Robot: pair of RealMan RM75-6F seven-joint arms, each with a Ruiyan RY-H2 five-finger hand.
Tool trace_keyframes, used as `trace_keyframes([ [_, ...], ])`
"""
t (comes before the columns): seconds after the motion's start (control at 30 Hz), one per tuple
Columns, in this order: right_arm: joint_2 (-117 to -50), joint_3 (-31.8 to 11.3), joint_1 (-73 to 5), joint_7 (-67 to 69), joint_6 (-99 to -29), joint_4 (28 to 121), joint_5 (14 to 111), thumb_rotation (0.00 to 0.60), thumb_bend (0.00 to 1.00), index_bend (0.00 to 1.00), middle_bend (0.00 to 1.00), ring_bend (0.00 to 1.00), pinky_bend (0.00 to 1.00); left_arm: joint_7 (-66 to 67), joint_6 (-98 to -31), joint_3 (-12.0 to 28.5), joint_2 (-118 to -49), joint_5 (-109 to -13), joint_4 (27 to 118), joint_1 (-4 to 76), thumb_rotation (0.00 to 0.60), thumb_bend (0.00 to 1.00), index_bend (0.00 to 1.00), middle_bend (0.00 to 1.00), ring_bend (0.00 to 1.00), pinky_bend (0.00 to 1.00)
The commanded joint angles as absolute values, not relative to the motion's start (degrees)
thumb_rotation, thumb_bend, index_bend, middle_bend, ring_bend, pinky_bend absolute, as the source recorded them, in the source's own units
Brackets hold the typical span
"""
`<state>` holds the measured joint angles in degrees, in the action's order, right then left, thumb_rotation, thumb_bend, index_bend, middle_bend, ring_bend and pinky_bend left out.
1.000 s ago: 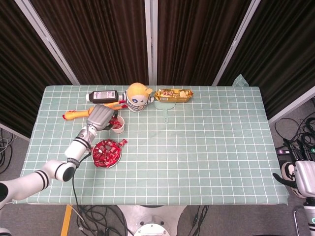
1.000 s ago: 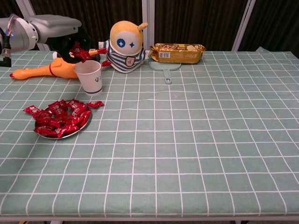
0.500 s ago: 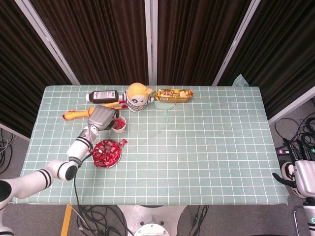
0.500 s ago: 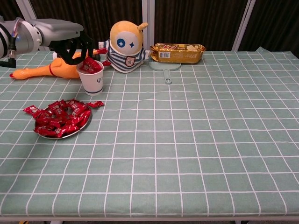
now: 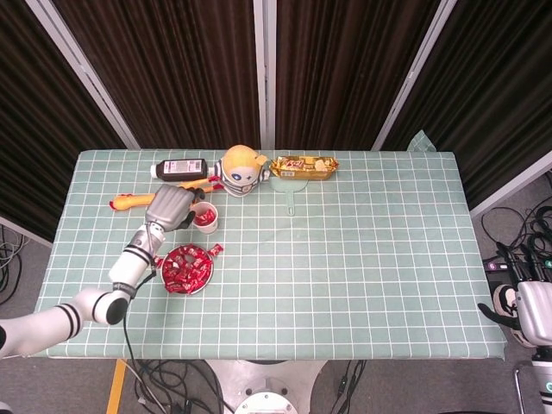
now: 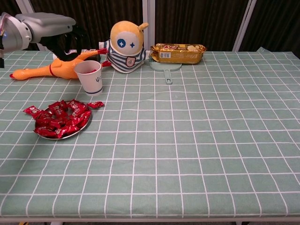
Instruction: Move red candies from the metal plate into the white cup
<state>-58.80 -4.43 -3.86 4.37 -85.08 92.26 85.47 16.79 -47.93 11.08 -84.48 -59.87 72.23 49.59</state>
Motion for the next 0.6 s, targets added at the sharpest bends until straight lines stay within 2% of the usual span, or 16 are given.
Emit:
trace_keyframes([
  [0.03, -58.73, -4.48, -3.91, 4.43, -85.17, 92.24, 85.60, 0.600, 0.03, 0.01, 0.19, 0.01, 0.17, 13.72, -55.09, 10.03, -80.60, -63.11, 77.40, 44.39, 0.600, 0.46, 0.37, 0.48, 0.48, 0.78],
  [0.2, -58.84, -4.38, -4.09, 4.69, -85.00, 92.13, 85.99, 0.600, 0.03, 0.01, 0.19, 0.01, 0.18, 11.46, -60.62, 7.07, -76.96, -66.42, 80.90, 38.85, 0.600, 0.40, 0.37, 0.48, 0.48, 0.74],
  [0.33, -59.04, -4.26, -4.39, 4.68, -84.97, 92.23, 86.76, 0.600, 0.03, 0.01, 0.19, 0.01, 0.18, 10.43, -60.66, 4.60, -75.86, -67.74, 81.29, 36.39, 0.600, 0.35, 0.37, 0.48, 0.46, 0.69],
  [0.43, -59.08, -4.12, -4.59, 4.60, -85.00, 92.43, 87.42, 0.600, 0.03, 0.01, 0.19, 0.01, 0.18, 10.59, -57.87, 2.39, -75.99, -68.43, 80.79, 35.83, 0.600, 0.31, 0.37, 0.45, 0.40, 0.60],
  [0.6, -58.93, -3.92, -4.37, 4.40, -85.60, 92.78, 87.93, 0.600, 0.03, 0.01, 0.19, 0.01, 0.18, 10.79, -54.89, 0.89, -78.76, -69.03, 77.48, 35.72, 0.600, 0.27, 0.38, 0.34, 0.24, 0.44],
])
